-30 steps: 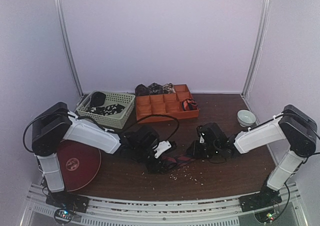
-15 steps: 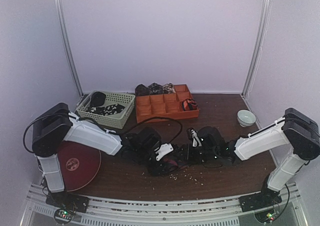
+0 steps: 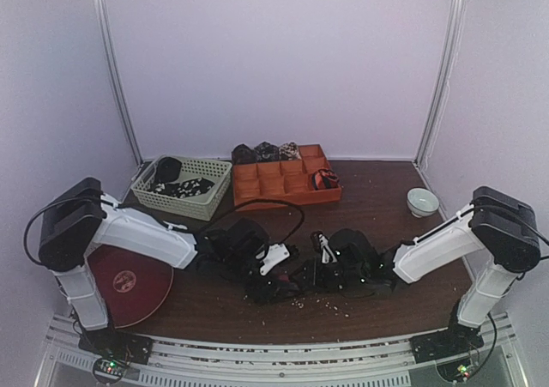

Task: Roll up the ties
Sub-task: Roll the tie at the center of the board.

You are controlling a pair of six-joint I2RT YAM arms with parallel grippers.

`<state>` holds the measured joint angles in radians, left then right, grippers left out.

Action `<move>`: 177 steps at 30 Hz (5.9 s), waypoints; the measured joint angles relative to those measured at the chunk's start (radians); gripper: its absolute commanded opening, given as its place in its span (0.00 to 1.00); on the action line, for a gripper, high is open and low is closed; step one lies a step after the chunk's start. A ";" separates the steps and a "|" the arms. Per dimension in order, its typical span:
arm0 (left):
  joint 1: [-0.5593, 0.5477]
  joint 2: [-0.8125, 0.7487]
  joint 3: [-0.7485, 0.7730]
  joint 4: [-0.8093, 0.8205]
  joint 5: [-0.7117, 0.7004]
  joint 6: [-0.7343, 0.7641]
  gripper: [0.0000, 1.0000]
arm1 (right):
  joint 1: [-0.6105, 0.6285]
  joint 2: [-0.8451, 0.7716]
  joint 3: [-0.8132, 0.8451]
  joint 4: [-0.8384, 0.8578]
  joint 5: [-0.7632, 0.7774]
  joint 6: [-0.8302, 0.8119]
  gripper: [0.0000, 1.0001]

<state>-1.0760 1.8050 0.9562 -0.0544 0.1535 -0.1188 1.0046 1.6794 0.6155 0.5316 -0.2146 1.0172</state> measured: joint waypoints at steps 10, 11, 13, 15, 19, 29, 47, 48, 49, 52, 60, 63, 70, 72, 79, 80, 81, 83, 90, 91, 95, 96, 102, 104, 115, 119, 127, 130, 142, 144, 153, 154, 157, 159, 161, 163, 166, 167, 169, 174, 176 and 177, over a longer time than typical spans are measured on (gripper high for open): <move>0.000 -0.176 -0.214 0.069 -0.045 -0.142 0.68 | 0.026 0.000 0.000 -0.005 0.041 -0.001 0.30; 0.000 -0.188 -0.242 0.082 -0.045 -0.167 0.66 | 0.031 0.000 0.000 -0.005 0.049 -0.001 0.30; 0.000 -0.212 -0.280 0.101 -0.046 -0.209 0.58 | 0.039 -0.002 0.000 -0.006 0.057 0.000 0.29; 0.003 -0.242 -0.317 0.136 -0.043 -0.266 0.48 | 0.048 -0.006 -0.001 -0.010 0.069 0.000 0.29; 0.016 -0.290 -0.381 0.233 -0.020 -0.377 0.17 | 0.066 -0.021 -0.001 -0.039 0.105 -0.004 0.30; 0.023 -0.215 -0.418 0.365 0.019 -0.516 0.10 | 0.073 -0.055 0.009 -0.128 0.158 -0.047 0.39; 0.021 -0.180 -0.418 0.401 0.034 -0.546 0.05 | 0.107 -0.095 0.033 -0.188 0.164 -0.067 0.24; 0.019 -0.170 -0.418 0.403 0.037 -0.546 0.04 | 0.107 -0.091 0.033 -0.190 0.165 -0.068 0.24; 0.018 -0.158 -0.417 0.415 0.043 -0.547 0.04 | 0.107 -0.087 0.033 -0.194 0.166 -0.070 0.23; 0.012 -0.125 -0.401 0.448 0.056 -0.547 0.04 | 0.107 -0.084 0.033 -0.204 0.174 -0.076 0.22; 0.007 -0.084 -0.393 0.519 0.095 -0.546 0.04 | 0.107 -0.076 0.032 -0.193 0.188 -0.111 0.21; 0.007 -0.081 -0.390 0.525 0.117 -0.537 0.04 | 0.107 -0.074 0.031 -0.184 0.195 -0.127 0.21; 0.007 -0.081 -0.355 0.518 0.145 -0.506 0.04 | 0.098 -0.061 0.006 -0.130 0.209 -0.154 0.20; 0.007 -0.081 -0.340 0.507 0.146 -0.497 0.04 | 0.092 -0.056 0.000 -0.111 0.211 -0.158 0.19; 0.007 -0.081 -0.288 0.475 0.145 -0.477 0.04 | 0.067 -0.029 -0.002 -0.063 0.219 -0.172 0.19; 0.007 -0.081 -0.280 0.467 0.142 -0.475 0.04 | 0.066 -0.027 -0.004 -0.057 0.219 -0.173 0.19; 0.007 -0.081 -0.273 0.457 0.139 -0.473 0.04 | 0.064 -0.026 -0.008 -0.048 0.219 -0.173 0.19; 0.007 -0.084 -0.258 0.434 0.130 -0.468 0.05 | 0.062 -0.016 -0.014 -0.026 0.218 -0.171 0.19; 0.007 -0.143 -0.243 0.341 0.072 -0.444 0.05 | 0.060 0.040 -0.038 0.106 0.175 -0.084 0.19; 0.007 -0.149 -0.243 0.336 0.065 -0.443 0.05 | 0.059 0.051 -0.047 0.137 0.163 -0.064 0.19; 0.007 -0.151 -0.243 0.340 0.049 -0.442 0.05 | 0.059 0.095 -0.083 0.246 0.116 0.010 0.19; 0.007 -0.151 -0.243 0.341 0.047 -0.442 0.05 | 0.059 0.102 -0.088 0.262 0.107 0.026 0.19; 0.007 -0.151 -0.243 0.344 0.045 -0.442 0.08 | 0.059 0.111 -0.118 0.325 0.074 0.083 0.20; 0.007 -0.151 -0.243 0.344 0.046 -0.442 0.10 | 0.059 0.104 -0.118 0.311 0.079 0.083 0.20; 0.007 -0.150 -0.241 0.344 0.075 -0.440 0.19 | 0.059 0.040 -0.117 0.188 0.138 0.028 0.19; 0.005 -0.132 -0.217 0.344 0.103 -0.435 0.20 | 0.060 0.020 -0.117 0.154 0.150 -0.001 0.19; -0.002 -0.087 -0.173 0.343 0.134 -0.425 0.20 | 0.060 -0.078 -0.134 0.025 0.245 -0.047 0.21; -0.002 -0.075 -0.153 0.339 0.138 -0.420 0.20 | 0.060 -0.082 -0.137 -0.004 0.277 -0.051 0.21; -0.006 -0.023 -0.084 0.319 0.137 -0.412 0.20 | 0.055 -0.317 -0.154 -0.179 0.393 -0.085 0.40; -0.008 -0.012 -0.071 0.318 0.134 -0.410 0.20 | 0.055 -0.333 -0.143 -0.195 0.389 -0.097 0.43; -0.022 0.028 -0.026 0.314 0.130 -0.399 0.20 | 0.054 -0.280 -0.045 -0.250 0.328 -0.133 0.46; -0.024 0.030 -0.025 0.315 0.130 -0.398 0.20 | 0.054 -0.275 -0.044 -0.250 0.323 -0.133 0.44; -0.026 0.032 -0.024 0.314 0.129 -0.397 0.22 | 0.054 -0.242 -0.043 -0.258 0.301 -0.132 0.37; -0.027 0.032 -0.024 0.314 0.123 -0.396 0.23 | 0.054 -0.221 -0.046 -0.262 0.294 -0.131 0.34; -0.030 0.030 -0.025 0.307 0.100 -0.399 0.24 | 0.054 -0.215 -0.052 -0.257 0.285 -0.127 0.34; -0.031 0.018 -0.033 0.295 0.068 -0.403 0.34 | 0.053 -0.215 -0.058 -0.244 0.272 -0.122 0.34; -0.030 -0.024 -0.074 0.284 0.029 -0.406 0.51 | 0.051 -0.214 -0.067 -0.222 0.247 -0.110 0.34; -0.029 -0.043 -0.094 0.285 0.019 -0.405 0.62 | 0.050 -0.212 -0.071 -0.211 0.234 -0.103 0.34; -0.028 -0.079 -0.137 0.291 0.013 -0.386 0.78 | 0.050 -0.209 -0.076 -0.195 0.212 -0.091 0.34; -0.026 -0.131 -0.195 0.309 0.037 -0.280 0.91 | 0.050 -0.199 -0.078 -0.174 0.182 -0.066 0.34; -0.026 -0.129 -0.183 0.300 0.040 -0.229 0.92 | 0.050 -0.198 -0.078 -0.172 0.180 -0.062 0.34; -0.026 -0.121 -0.164 0.286 0.043 -0.202 0.93 | 0.050 -0.198 -0.078 -0.172 0.179 -0.060 0.34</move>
<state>-1.1015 1.6840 0.7918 0.2314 0.1970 -0.3206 1.0550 1.4811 0.5373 0.3599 -0.0353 0.9577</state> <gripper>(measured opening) 0.909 0.338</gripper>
